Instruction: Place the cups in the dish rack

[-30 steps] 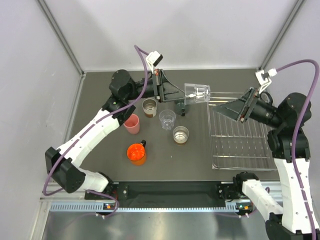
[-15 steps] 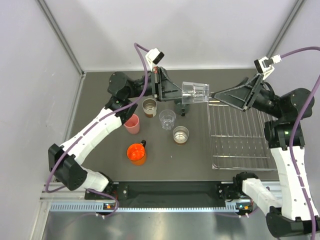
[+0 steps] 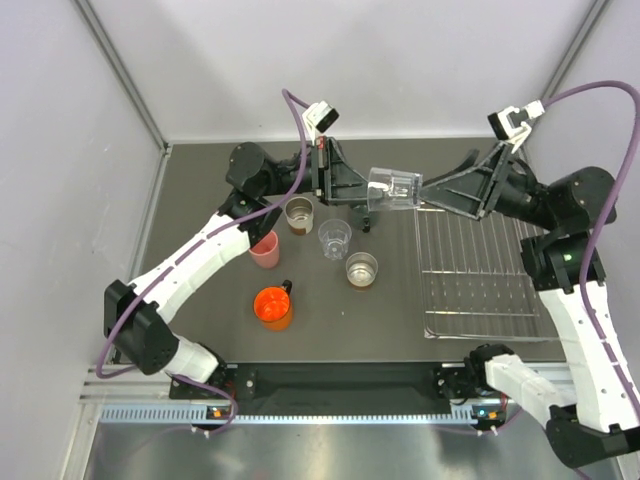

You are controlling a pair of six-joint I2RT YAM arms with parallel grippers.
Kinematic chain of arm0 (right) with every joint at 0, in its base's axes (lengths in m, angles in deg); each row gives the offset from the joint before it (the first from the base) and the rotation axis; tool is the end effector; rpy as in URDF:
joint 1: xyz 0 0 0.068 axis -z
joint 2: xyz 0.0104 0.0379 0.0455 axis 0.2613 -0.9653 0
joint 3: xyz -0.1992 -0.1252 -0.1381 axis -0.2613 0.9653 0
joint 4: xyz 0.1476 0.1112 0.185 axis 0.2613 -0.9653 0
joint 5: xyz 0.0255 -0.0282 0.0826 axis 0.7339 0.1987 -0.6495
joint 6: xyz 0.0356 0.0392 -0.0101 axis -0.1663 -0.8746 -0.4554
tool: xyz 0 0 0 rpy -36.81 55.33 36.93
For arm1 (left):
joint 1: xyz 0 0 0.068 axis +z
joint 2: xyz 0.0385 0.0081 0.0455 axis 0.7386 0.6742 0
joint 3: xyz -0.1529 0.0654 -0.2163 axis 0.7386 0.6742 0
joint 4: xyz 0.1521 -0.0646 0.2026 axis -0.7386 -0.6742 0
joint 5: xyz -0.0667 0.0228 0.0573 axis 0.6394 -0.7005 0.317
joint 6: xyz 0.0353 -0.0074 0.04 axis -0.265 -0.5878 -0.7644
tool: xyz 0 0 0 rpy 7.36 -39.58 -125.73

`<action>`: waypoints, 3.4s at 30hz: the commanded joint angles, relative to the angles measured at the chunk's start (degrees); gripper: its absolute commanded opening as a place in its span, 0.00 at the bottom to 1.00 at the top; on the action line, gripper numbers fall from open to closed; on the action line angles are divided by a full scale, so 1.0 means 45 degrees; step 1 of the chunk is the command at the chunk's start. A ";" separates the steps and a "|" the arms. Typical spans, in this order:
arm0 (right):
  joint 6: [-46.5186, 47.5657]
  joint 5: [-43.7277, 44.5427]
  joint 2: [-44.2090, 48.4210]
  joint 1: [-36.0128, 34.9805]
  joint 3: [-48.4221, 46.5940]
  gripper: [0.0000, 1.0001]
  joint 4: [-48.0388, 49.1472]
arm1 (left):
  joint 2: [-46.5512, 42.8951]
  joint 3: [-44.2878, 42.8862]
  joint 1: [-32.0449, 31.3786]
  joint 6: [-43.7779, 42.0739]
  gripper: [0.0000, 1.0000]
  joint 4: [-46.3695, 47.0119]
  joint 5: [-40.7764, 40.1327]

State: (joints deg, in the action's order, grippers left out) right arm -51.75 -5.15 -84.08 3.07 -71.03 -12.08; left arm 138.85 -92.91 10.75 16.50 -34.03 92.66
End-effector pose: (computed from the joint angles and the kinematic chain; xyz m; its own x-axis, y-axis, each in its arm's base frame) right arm 0.1429 0.0615 0.5028 -0.7053 0.3605 -0.6104 -0.6471 0.0240 0.7620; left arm 0.2415 -0.2181 0.4536 -0.8877 -0.0250 -0.4598 0.4471 -0.2853 -0.8478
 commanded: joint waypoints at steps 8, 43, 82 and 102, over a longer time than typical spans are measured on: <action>0.1279 0.1304 -0.0235 -0.1340 -0.0596 0.75 -0.0793 | -0.0094 -0.0338 -0.0168 -0.0038 0.00 0.0420 0.0073; 0.6770 1.5150 -0.0160 -0.0442 -0.0891 0.00 -1.9915 | -0.4194 0.0500 0.2742 -1.0022 0.99 -1.6439 -0.6977; 0.9262 1.4829 -0.0839 0.7527 0.2197 0.00 -1.9915 | -0.1793 -0.1647 0.3309 -1.2479 0.97 -1.9718 -0.6059; 0.6144 1.3921 -0.0528 -0.2021 0.2978 0.00 -1.9934 | -0.3180 -0.0240 0.3348 -1.1328 0.96 -1.9737 -0.9923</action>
State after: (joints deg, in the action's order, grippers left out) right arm -19.64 56.05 -86.07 -2.39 -57.98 -93.65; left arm 126.23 -92.06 25.46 -36.27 -121.75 54.43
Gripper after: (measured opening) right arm 0.513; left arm 0.964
